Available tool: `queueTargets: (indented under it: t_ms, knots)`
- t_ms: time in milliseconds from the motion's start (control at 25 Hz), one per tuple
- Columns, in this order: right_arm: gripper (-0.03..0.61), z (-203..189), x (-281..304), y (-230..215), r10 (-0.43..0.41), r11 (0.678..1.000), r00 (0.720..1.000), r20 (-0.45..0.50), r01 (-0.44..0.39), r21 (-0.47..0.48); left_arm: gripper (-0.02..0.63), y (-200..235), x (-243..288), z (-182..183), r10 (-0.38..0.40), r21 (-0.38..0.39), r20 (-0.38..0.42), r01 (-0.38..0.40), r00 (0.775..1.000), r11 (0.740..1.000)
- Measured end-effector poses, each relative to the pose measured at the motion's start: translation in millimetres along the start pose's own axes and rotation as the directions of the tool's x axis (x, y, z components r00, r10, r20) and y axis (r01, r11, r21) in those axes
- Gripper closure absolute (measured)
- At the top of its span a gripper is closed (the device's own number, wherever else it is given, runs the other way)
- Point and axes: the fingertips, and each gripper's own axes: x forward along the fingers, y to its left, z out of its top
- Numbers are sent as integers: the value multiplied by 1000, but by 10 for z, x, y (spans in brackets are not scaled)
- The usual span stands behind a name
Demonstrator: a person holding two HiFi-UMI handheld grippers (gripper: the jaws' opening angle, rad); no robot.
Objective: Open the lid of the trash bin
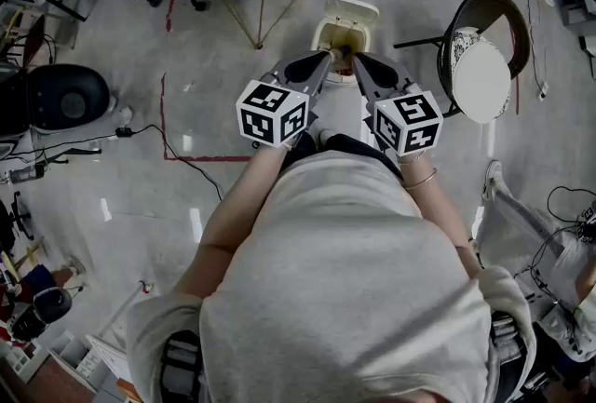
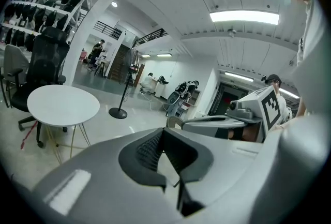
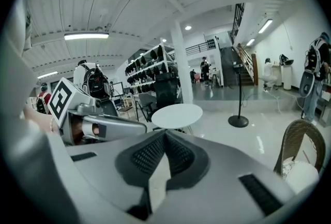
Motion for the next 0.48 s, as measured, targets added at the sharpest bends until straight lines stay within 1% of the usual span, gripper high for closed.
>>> queueTargets:
  t_ms: [120, 280, 480]
  knots:
    - [571, -10, -17, 16, 2, 1000, 1000, 7, -2, 9, 609, -11, -1, -46, -4, -13, -5, 4, 1000, 1000]
    - [571, 36, -39, 28, -11, 1000, 1000, 22, 11, 4, 609, -19, -14, -116, -12, -49, -15, 11, 1000, 999]
    - [571, 76, -63, 21, -19, 1000, 999, 36, 19, 13, 609, -55, -22, -113, -26, -55, -17, 25, 1000, 998]
